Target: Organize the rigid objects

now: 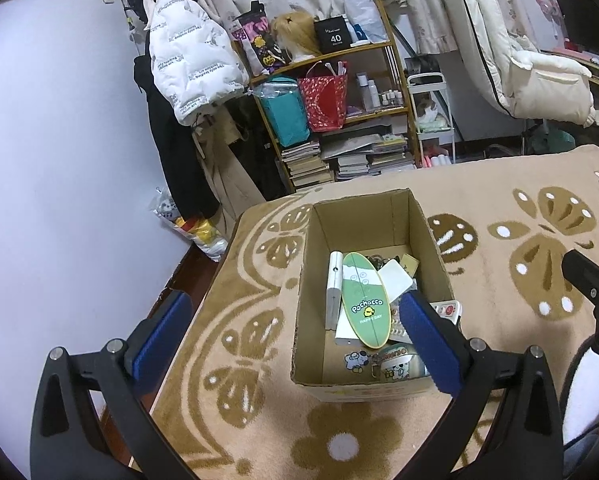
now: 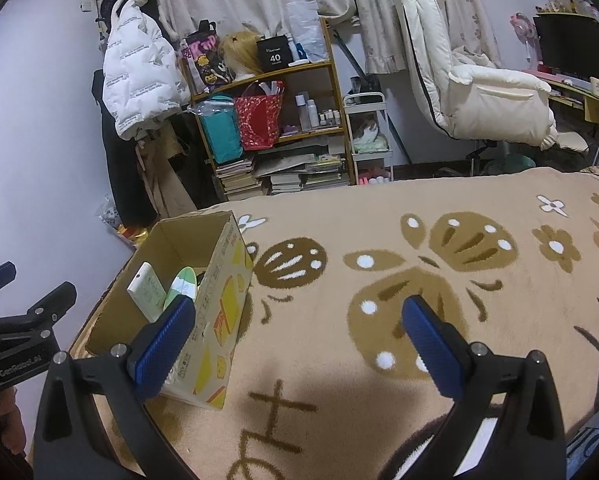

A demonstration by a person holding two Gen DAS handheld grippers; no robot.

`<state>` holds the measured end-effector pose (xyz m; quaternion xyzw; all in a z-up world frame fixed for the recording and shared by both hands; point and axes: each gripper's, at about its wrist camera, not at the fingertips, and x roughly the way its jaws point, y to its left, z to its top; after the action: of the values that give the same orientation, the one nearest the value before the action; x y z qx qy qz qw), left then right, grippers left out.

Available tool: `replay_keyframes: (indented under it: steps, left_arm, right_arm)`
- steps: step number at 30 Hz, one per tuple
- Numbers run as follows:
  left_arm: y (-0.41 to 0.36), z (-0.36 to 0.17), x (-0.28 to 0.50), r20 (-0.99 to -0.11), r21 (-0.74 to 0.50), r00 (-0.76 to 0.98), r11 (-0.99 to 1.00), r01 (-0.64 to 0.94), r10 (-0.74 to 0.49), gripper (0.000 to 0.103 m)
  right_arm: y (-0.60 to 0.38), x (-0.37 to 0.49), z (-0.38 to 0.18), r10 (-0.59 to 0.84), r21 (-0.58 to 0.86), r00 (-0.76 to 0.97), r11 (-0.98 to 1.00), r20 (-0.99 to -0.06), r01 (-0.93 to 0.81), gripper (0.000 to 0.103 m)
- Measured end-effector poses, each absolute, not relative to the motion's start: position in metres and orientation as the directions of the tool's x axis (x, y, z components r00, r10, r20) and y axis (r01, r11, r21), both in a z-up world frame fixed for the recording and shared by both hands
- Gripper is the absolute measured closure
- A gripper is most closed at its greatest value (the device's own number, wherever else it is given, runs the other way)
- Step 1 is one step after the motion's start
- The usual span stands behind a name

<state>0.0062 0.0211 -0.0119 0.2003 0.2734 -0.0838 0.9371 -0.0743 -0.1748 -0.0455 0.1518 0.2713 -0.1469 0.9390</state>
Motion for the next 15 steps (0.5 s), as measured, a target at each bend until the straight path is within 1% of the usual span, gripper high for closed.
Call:
replay_keyframes:
  steps: [15]
  left_arm:
    - [0.0204,-0.0105,0.004,-0.542,0.337,0.84,0.904,0.264,-0.043,0.001]
  right_arm:
    - [-0.1751,-0.075,-0.0465,-0.208,0.209,0.804,0.902,-0.558,0.378,0.0]
